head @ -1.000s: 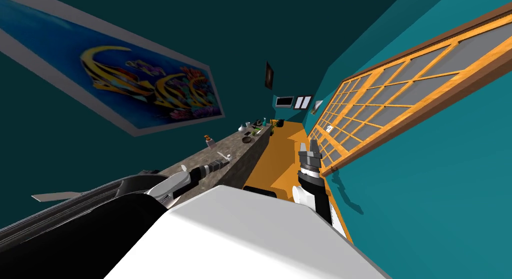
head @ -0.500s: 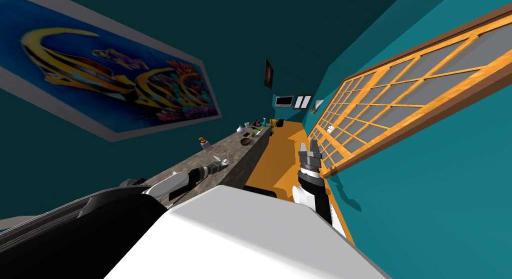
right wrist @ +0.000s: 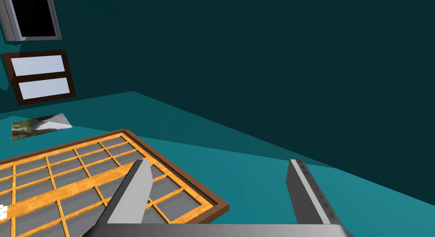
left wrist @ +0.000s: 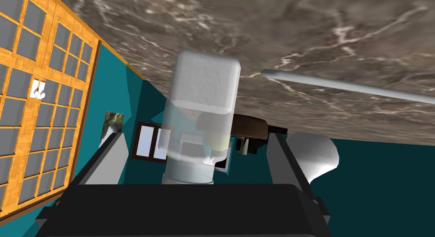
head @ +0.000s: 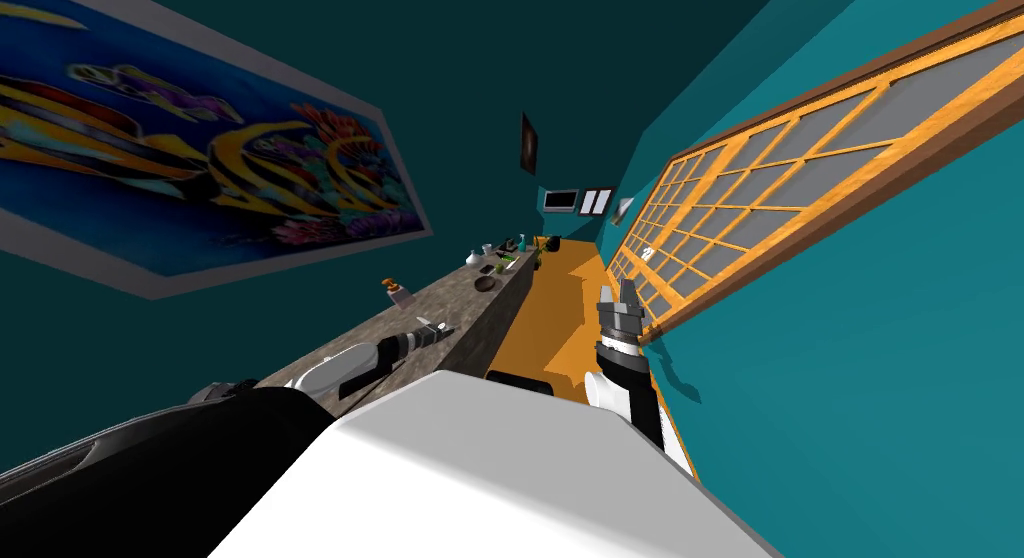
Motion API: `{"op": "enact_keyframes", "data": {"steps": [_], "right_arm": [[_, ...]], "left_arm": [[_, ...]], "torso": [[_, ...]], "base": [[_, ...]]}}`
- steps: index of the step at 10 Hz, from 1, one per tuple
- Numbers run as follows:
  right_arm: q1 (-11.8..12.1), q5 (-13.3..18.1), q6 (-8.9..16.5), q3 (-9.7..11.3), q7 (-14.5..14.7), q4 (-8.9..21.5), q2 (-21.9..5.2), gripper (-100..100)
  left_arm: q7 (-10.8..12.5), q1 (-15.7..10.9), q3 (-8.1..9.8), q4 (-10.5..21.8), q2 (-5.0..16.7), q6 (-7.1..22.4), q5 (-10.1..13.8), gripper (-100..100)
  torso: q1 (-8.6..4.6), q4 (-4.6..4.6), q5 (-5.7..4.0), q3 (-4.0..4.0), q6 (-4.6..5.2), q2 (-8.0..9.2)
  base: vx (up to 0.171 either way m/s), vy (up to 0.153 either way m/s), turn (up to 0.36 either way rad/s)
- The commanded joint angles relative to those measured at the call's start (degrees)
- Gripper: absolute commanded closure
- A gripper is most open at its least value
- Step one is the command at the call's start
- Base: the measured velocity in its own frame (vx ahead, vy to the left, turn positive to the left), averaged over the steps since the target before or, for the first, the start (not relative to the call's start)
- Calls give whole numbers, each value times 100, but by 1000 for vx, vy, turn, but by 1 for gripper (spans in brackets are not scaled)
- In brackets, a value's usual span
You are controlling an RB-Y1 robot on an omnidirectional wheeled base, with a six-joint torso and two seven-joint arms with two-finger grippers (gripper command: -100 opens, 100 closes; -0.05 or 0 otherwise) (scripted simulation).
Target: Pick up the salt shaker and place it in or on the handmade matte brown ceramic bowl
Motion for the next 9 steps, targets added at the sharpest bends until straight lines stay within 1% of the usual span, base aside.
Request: {"op": "enact_keyframes", "data": {"steps": [1, 2, 3, 4, 8, 9], "right_arm": [[0, 0, 0, 0, 0, 0, 0, 0], [0, 0, 0, 0, 0, 0, 0, 0], [0, 0, 0, 0, 0, 0, 0, 0], [1, 0, 0, -1, 0, 0, 0, 0], [1, 0, 0, -1, 0, 0, 0, 0], [1, 0, 0, -1, 0, 0, 0, 0]], "left_arm": [[-25, -55, -12, 165, -57, 66, 49, -100], [-32, -97, -22, 264, -82, 101, 76, -100], [-59, -88, 2, 241, -90, 43, 83, -100], [-77, -93, 6, 259, -96, 37, 91, 100], [-73, -104, 13, 247, -102, 46, 98, 100], [-73, -103, 14, 249, -102, 49, 97, 0]], "torso": [[0, 0, 0, 0, 0, 0], [-1, 1, 0, 3, -3, 5], [-2, 1, 0, 3, -3, 4], [3, 0, 0, 0, -6, -3], [1, -14, -4, -17, -5, -22], [3, -14, -2, -18, -3, -23]], "base": [[-57, -25, -169], [-47, -29, -156], [-19, -11, -28], [0, 0, 0], [0, 0, 0], [0, 0, 0]]}}
